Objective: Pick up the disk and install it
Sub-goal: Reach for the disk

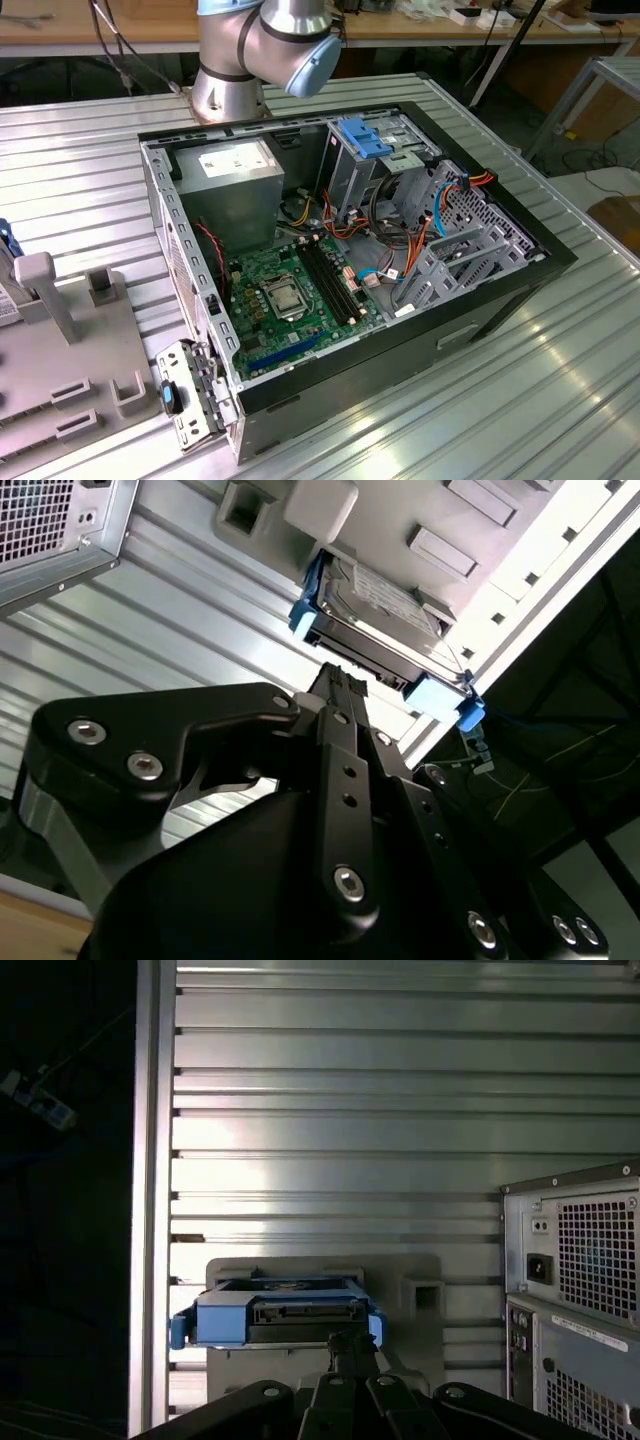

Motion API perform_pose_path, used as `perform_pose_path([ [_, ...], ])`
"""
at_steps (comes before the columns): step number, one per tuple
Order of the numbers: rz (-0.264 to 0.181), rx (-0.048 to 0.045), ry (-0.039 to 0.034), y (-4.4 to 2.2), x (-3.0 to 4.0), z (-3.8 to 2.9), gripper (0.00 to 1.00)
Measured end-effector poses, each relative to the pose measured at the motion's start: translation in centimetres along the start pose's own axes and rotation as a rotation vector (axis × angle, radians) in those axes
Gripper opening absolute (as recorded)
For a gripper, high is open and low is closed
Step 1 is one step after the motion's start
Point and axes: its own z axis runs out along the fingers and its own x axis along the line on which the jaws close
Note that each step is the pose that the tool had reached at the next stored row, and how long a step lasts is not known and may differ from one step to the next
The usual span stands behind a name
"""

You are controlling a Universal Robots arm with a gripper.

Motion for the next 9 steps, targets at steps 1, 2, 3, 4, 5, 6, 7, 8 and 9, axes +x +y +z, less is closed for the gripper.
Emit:
perform_pose_path([
  [1,-0.002,0.0,0.0001,0.0,0.43,-0.01,0.11],
  [2,-0.002,0.0,0.0001,0.0,1.0,-0.02,0.11],
  [3,-0.002,0.0,0.0002,0.0,1.46,-0.04,0.11],
  [4,-0.002,0.0,0.0001,0.0,1.93,-0.05,0.11],
  [5,-0.002,0.0,0.0001,0.01,2.2,-0.05,0.11],
  [6,-0.002,0.0,0.0002,0.01,2.47,-0.06,0.11],
  [7,-0.002,0.0,0.0001,0.0,2.9,-0.07,0.11],
  [8,-0.002,0.0,0.0001,0.0,3.41,-0.08,0.11],
  [9,-0.002,0.0,-0.0001,-0.1,3.97,-0.09,0.11],
])
